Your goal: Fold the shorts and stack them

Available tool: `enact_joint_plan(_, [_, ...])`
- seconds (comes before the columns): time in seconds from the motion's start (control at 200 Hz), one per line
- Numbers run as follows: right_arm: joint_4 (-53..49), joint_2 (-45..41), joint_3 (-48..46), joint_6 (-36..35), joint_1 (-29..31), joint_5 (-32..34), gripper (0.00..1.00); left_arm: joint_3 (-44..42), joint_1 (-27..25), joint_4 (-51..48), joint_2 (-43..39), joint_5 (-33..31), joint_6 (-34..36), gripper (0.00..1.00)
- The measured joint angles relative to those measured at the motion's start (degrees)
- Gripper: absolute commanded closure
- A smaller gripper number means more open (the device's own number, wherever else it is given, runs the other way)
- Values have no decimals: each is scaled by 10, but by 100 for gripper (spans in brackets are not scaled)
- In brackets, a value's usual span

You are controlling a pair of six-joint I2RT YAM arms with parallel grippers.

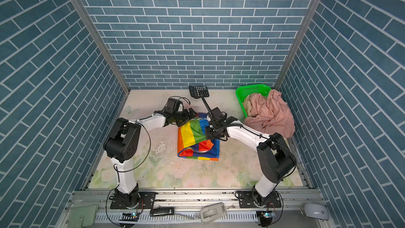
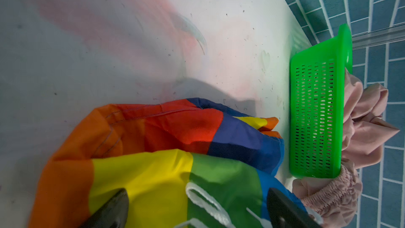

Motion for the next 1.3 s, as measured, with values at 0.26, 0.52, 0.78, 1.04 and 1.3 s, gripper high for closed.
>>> enact_joint_plan(0.26, [18, 5, -68, -4, -20, 8, 100, 0, 17, 10, 22, -8, 4, 0])
enact_joint_plan(0.52, [31, 4, -81, -15, -46, 8, 81, 5, 20, 20, 30, -7, 10, 0])
enact_joint_plan(0.78, [-40, -32, -60, -34, -57, 37, 42, 8, 25, 8, 20, -5, 19, 0])
enact_joint_plan(1.04, [2, -102, -33, 5, -59, -21, 11, -104, 19, 64, -162, 29, -56, 0])
enact_joint_plan(1.3, [174, -26, -38, 96, -59, -116, 7, -276, -51, 160, -289, 16, -169, 0])
